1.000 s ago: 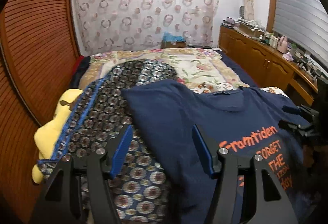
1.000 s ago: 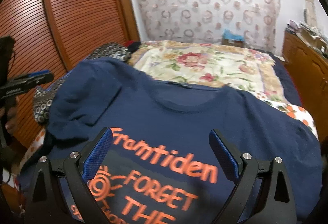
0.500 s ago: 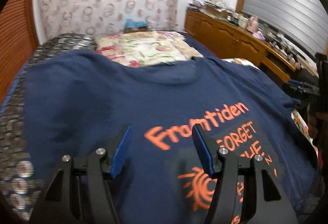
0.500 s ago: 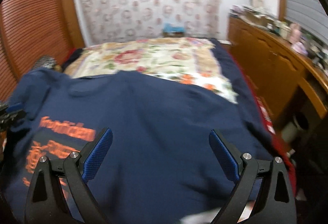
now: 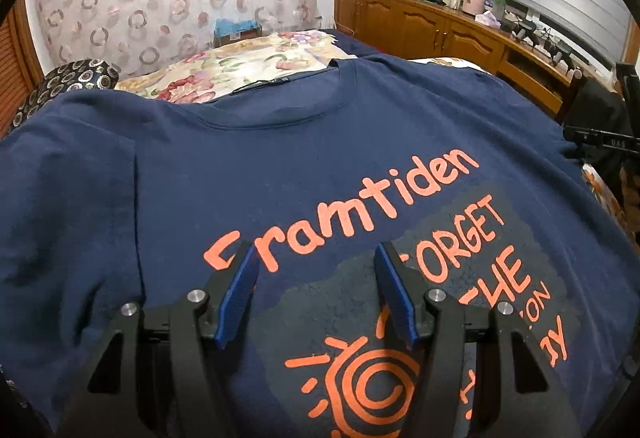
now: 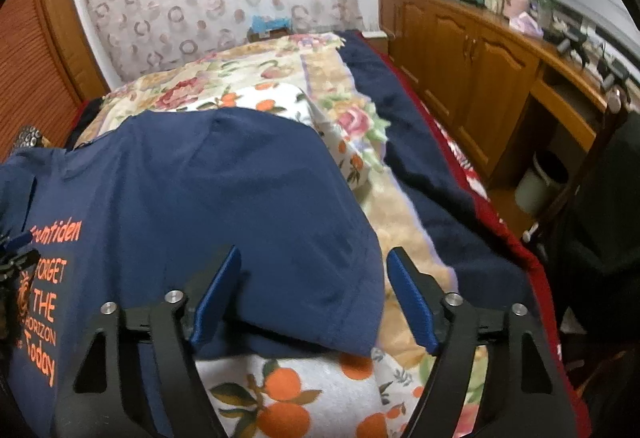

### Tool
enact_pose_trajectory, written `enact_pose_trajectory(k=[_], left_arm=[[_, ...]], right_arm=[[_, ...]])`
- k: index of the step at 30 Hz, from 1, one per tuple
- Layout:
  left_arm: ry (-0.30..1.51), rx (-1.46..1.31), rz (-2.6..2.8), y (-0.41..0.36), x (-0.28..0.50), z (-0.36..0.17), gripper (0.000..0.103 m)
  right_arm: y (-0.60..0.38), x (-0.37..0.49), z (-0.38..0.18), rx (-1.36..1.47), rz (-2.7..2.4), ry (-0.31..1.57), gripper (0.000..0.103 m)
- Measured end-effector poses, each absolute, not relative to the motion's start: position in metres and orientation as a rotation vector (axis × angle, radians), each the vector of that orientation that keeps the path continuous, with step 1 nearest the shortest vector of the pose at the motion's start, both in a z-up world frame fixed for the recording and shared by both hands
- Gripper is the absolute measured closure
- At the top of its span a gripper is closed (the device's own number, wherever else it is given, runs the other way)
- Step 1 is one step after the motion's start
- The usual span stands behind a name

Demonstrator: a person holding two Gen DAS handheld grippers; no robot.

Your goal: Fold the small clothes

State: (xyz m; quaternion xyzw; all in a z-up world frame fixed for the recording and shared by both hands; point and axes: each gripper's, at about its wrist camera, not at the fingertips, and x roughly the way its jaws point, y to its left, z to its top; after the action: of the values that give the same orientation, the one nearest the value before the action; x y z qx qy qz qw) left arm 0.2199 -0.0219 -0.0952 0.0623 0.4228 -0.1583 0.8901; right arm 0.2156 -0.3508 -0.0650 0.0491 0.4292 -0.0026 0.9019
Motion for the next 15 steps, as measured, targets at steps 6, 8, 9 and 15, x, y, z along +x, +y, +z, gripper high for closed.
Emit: enact_pose_trajectory(k=[6,8,9,15], left_arm=[[0.879,0.134,-0.322,-0.0212,0.2206,-0.0956,0.040],[0.881,0.128,-0.320,-0.0199,0.2213,-0.0961,0.038],[0.881,0.128,-0.319,-0.0205,0.2221,-0.0969,0.037],[0.881,0.128,-0.319,-0.0203,0.2231,-0.0971,0.036]], right_arm=[[-0.3546,0.2123,-0.0725,0.135,0.024,0.931,0.044],[-0.3572,0.2113,-0.0720,0.147,0.034,0.931,0.049],[-0.3577,0.2106,-0.0723,0.148,0.039,0.929,0.051],[-0.3549,0.2073,-0.0697,0.133,0.041,0.917,0.070]])
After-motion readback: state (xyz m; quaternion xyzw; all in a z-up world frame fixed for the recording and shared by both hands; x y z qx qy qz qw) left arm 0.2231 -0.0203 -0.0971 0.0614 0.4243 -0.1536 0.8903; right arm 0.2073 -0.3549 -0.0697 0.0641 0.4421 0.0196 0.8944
